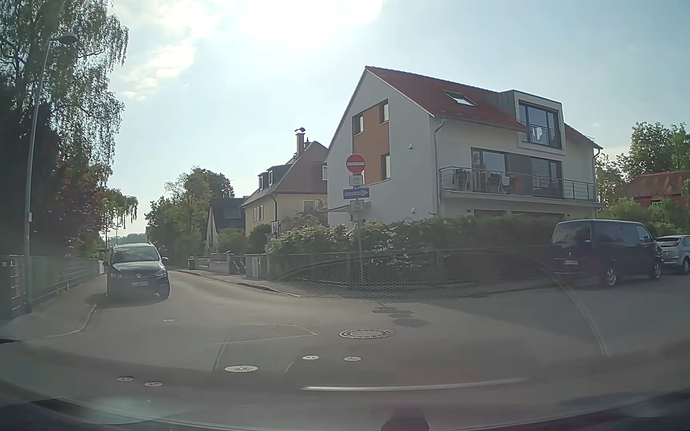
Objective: Follow the waypoints while adhering to traffic rules and regulations
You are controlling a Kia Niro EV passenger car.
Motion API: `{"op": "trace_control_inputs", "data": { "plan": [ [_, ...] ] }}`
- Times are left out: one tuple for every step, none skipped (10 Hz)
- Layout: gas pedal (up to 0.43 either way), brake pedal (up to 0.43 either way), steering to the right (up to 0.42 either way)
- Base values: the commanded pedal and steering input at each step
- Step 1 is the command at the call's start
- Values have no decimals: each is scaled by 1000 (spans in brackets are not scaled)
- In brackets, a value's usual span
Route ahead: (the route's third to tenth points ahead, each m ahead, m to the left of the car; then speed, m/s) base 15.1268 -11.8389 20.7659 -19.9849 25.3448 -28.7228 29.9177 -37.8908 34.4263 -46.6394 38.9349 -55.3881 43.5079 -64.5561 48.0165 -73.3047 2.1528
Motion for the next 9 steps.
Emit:
{"op": "trace_control_inputs", "data": {
  "plan": [
    [67,0,289],
    [67,0,298],
    [67,0,307],
    [67,0,315],
    [67,0,319],
    [67,0,323],
    [79,0,330],
    [79,0,339],
    [79,0,344]
  ]
}}
